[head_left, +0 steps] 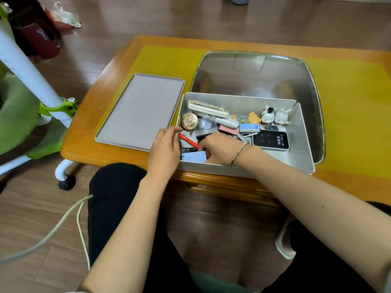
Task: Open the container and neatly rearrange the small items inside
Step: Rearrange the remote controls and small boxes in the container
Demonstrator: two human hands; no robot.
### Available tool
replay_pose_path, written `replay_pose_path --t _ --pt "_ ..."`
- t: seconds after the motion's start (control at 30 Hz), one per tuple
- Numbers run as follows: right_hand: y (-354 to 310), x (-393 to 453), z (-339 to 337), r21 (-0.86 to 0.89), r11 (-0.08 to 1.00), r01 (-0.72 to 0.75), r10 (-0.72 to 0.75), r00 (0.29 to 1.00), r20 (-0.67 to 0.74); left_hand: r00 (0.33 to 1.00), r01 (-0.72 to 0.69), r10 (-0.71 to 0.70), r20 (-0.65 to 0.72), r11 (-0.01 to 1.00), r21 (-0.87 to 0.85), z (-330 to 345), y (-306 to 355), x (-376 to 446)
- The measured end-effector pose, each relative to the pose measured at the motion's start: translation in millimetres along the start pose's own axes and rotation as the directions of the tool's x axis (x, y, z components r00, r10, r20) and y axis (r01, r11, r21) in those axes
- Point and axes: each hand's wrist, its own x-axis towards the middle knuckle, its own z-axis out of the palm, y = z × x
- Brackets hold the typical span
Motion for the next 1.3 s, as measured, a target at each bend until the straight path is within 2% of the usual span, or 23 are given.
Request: replay_pose_path --t 0.07,0.2,0.27,0.43,0.5,0.6,0.67,0.77,0.83,0.87,1.3 --pt "0 -3 -4 0.04 0.999 0.016 -0.015 0.999 -0.034 1.0 0.0 0.0 0.004 1.0 -0.002 1 2 0" --pt "6 -20 -25 0.123 0.992 -0.012 0.024 0.995 -0.096 0.984 -0.095 0.108 -0.139 0.991 0.093 -7 15 -5" --pt "11 -30 -38 0.191 0.981 -0.03 0.057 0.989 -0.14 0.973 -0.2 0.212 -0.093 0.972 0.123 -12 26 -7" --pt "26 -56 -58 0.274 0.961 -0.035 0.096 0.973 -0.212 0.905 -0.423 0.4 0.142 0.882 0.207 -6 55 -1" --pt "32 -66 -58 0.349 0.935 -0.064 0.156 0.958 -0.242 0.892 -0.444 0.419 0.171 0.884 0.149 5 63 1" --pt "46 -75 -51 0.431 0.891 -0.143 0.291 0.908 -0.301 0.912 -0.398 0.382 0.15 0.913 0.091 19 70 0" --pt "60 -83 -42 0.42 0.861 -0.286 0.413 0.875 -0.252 0.938 -0.342 0.333 0.095 0.935 0.095 27 69 -4" --pt "77 -94 -27 0.255 0.79 -0.558 0.566 0.823 0.049 0.961 -0.277 0.276 0.023 0.951 0.137 34 67 -11" --pt "78 -94 -17 0.133 0.769 -0.625 0.59 0.775 0.227 0.966 -0.257 0.259 0.009 0.953 0.163 37 68 -12" --pt "77 -91 -13 0.094 0.773 -0.628 0.588 0.764 0.266 0.969 -0.244 0.247 0.005 0.956 0.164 38 69 -12" --pt "56 -58 -1 0.31 0.796 -0.521 0.449 0.85 0.274 0.971 -0.222 0.238 -0.031 0.938 0.266 43 69 -10"
